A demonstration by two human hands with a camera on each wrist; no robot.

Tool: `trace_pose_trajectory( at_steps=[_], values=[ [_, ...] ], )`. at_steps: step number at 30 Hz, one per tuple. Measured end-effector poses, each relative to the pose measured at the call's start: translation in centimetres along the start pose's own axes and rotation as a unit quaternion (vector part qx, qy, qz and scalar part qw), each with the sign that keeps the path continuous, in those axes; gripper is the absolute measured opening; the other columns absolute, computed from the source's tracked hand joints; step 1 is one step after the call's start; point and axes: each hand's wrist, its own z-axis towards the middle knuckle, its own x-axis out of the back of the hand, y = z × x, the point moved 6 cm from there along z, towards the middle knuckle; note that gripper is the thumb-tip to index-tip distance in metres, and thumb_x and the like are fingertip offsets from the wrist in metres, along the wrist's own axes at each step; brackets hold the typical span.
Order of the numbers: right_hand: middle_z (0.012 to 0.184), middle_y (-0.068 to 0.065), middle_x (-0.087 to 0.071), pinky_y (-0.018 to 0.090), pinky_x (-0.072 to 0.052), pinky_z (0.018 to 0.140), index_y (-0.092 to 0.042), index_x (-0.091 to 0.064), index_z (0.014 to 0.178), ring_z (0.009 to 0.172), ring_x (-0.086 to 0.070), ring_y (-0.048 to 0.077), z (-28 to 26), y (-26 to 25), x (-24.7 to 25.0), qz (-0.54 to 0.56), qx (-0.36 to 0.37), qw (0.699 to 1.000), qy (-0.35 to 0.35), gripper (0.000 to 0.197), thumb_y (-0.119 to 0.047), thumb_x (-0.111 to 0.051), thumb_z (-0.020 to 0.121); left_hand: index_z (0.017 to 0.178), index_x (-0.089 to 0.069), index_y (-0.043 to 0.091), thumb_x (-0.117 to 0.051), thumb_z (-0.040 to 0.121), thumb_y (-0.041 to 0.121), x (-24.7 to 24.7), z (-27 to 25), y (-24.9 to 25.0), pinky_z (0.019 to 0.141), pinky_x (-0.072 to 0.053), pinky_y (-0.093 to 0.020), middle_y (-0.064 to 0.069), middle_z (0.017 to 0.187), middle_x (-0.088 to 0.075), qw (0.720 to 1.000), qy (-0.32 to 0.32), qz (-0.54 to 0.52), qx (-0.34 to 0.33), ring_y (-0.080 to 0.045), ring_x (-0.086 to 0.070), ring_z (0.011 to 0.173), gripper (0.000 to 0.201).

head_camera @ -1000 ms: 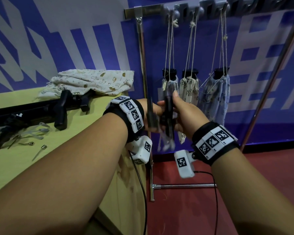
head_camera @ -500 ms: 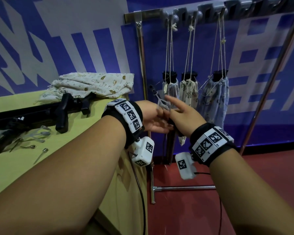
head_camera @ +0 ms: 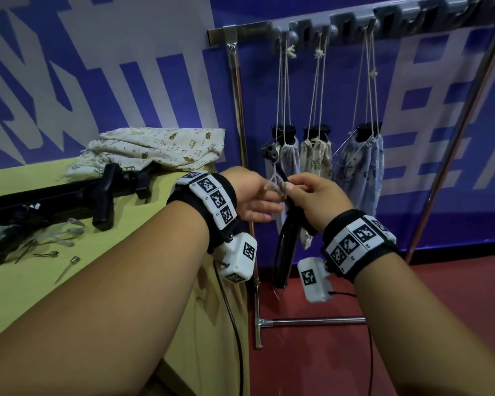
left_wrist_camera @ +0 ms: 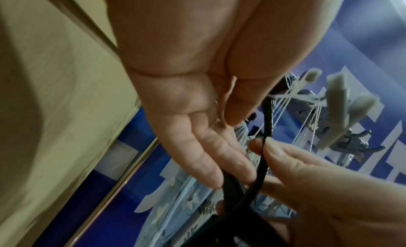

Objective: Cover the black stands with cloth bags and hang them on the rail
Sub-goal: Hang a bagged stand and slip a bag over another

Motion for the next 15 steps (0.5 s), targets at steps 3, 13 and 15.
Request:
trace_pose_trajectory(
  at_steps=[3,13,15],
  values=[
    [0.093,-0.006,-0.075,0.027,-0.054,0.073,-0.03,-0.073,0.108,0.081,-0.07,0.012,-0.3,-0.2,0.0,-0.037,0.005,0.999,-0.003,0.008,-0.034,-0.068,0.104,0.127,-0.055,0.008,-0.039,0.1,0.007,0.8,-0.1,0.8,0.101,-0.052,-0.051,-0.011,0.102,-0.074,0.997,0.024,-0.075,-0.021,-0.029,-0.073,0.094,0.031],
    [0.084,0.001,-0.072,0.031,-0.051,0.063,-0.016,-0.071,0.099,0.075,-0.067,0.018,-0.6,-1.6,-0.2,-0.162,0.041,0.985,-0.047,0.024,-0.034,-0.058,0.108,0.146,-0.044,0.036,-0.069,0.086,-0.007,0.3,-0.5,2.0,0.085,-0.058,-0.048,-0.015,0.118,-0.074,0.99,-0.009,0.01,-0.137,-0.03,-0.075,0.107,0.078],
    [0.086,-0.003,-0.073,0.032,-0.055,0.069,-0.017,-0.071,0.099,0.078,-0.068,0.016,-0.7,-1.8,-0.2,-0.159,0.053,0.985,-0.049,0.021,-0.03,-0.057,0.109,0.136,-0.059,0.015,-0.066,0.087,-0.014,0.6,-0.5,2.1,0.071,-0.063,-0.036,-0.017,0.111,-0.075,0.987,0.001,0.016,-0.159,-0.028,-0.077,0.096,0.058]
  ],
)
